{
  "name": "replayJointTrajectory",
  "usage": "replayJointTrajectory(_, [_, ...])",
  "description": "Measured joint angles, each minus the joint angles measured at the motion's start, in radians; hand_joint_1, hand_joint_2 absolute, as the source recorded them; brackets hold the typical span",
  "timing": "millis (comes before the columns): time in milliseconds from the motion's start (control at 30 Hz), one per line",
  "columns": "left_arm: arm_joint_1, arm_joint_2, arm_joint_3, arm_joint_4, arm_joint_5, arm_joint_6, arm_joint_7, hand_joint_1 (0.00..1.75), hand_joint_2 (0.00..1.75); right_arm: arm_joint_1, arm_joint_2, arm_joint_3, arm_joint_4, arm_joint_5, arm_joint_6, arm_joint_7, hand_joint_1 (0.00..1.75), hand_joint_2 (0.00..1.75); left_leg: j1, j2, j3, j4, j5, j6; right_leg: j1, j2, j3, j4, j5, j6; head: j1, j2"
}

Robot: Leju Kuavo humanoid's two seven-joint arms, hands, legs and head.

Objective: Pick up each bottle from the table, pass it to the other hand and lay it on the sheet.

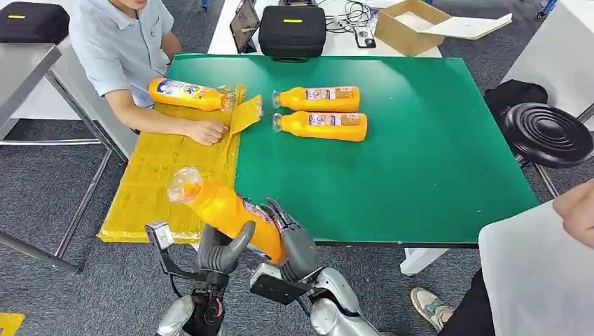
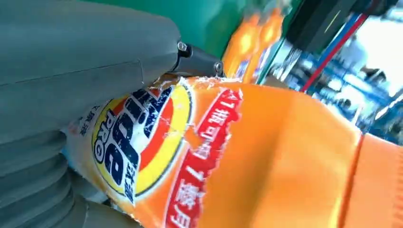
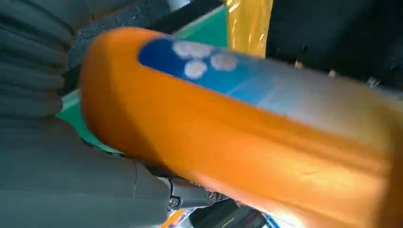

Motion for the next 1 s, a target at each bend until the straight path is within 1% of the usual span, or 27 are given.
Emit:
replayJointTrajectory(133, [-0.025, -0.001, 0.015, 0.016, -0.040, 0.081, -0.016, 1.75, 1.75, -0.001, 0.002, 0.023, 0.000, 0.006, -0.010, -0.002, 0.00, 0.00, 0.000, -0.001, 0.000, 0.000, 0.000, 0.000, 0.000, 0.000, 0.000, 0.000, 0.000, 0.000, 0.000, 0.000])
replayJointTrajectory(333, [-0.056, 0.001, 0.035, 0.045, -0.058, 0.127, -0.022, 1.75, 1.75, 0.000, 0.001, 0.042, 0.000, 0.007, -0.024, -0.003, 0.00, 0.00, 0.000, 0.000, 0.000, 0.000, 0.000, 0.000, 0.000, 0.000, 0.000, 0.000, 0.000, 0.000, 0.000, 0.000])
replayJointTrajectory(467, [-0.100, 0.007, 0.065, 0.084, -0.079, 0.179, -0.030, 1.75, 1.75, 0.008, 0.002, 0.056, 0.000, 0.002, -0.060, -0.018, 0.00, 0.00, 0.000, 0.000, 0.000, 0.000, 0.000, 0.000, 0.000, 0.000, 0.000, 0.000, 0.000, 0.000, 0.000, 0.000])
replayJointTrajectory(500, [-0.114, 0.011, 0.072, 0.096, -0.126, 0.218, -0.048, 1.75, 1.75, 0.011, 0.002, 0.058, 0.000, 0.003, -0.073, -0.025, 0.00, 0.00, 0.000, 0.000, 0.000, 0.000, 0.000, 0.000, 0.000, 0.000, 0.000, 0.000, 0.000, 0.000, 0.000, 0.000])
replayJointTrajectory(600, [-0.175, 0.035, 0.089, 0.159, -0.374, 0.405, -0.104, 1.75, 1.75, 0.016, 0.002, 0.060, 0.000, 0.016, -0.111, -0.035, 0.00, 0.00, 0.000, 0.000, 0.000, 0.000, 0.000, 0.000, 0.000, 0.000, 0.000, 0.000, 0.000, 0.000, 0.000, 0.000])
replayJointTrajectory(700, [-0.241, 0.061, 0.126, 0.243, -0.529, 0.445, -0.104, 1.75, 1.75, 0.016, 0.000, 0.058, -0.006, 0.020, -0.120, -0.037, 0.00, 0.00, 0.000, 0.000, 0.000, 0.000, 0.001, -0.001, 0.000, 0.000, 0.000, 0.001, 0.000, 0.000, 0.000, 0.000])
replayJointTrajectory(800, [-0.306, 0.087, 0.148, 0.322, -0.720, 0.521, -0.097, 1.75, 1.75, 0.016, 0.000, 0.041, -0.018, 0.019, -0.119, -0.043, 0.00, 0.00, 0.000, 0.000, 0.000, 0.000, 0.001, -0.001, 0.000, 0.000, 0.000, 0.001, 0.001, 0.000, 0.000, 0.000])
replayJointTrajectory(900, [-0.363, 0.108, 0.171, 0.395, -0.906, 0.561, -0.055, 1.75, 1.75, 0.016, 0.000, 0.025, -0.028, 0.024, -0.103, -0.052, 0.00, 0.00, 0.000, 0.000, 0.000, 0.000, 0.001, -0.001, 0.000, 0.000, 0.000, 0.001, 0.001, 0.000, 0.000, 0.000])
replayJointTrajectory(1000, [-0.433, 0.129, 0.177, 0.487, -1.079, 0.561, 0.010, 1.75, 1.75, 0.017, 0.000, 0.018, -0.041, 0.025, -0.077, -0.061, 0.00, 0.00, 0.000, 0.000, 0.000, 0.000, 0.001, -0.001, 0.000, 0.000, 0.000, 0.001, 0.001, 0.000, 0.000, 0.000])
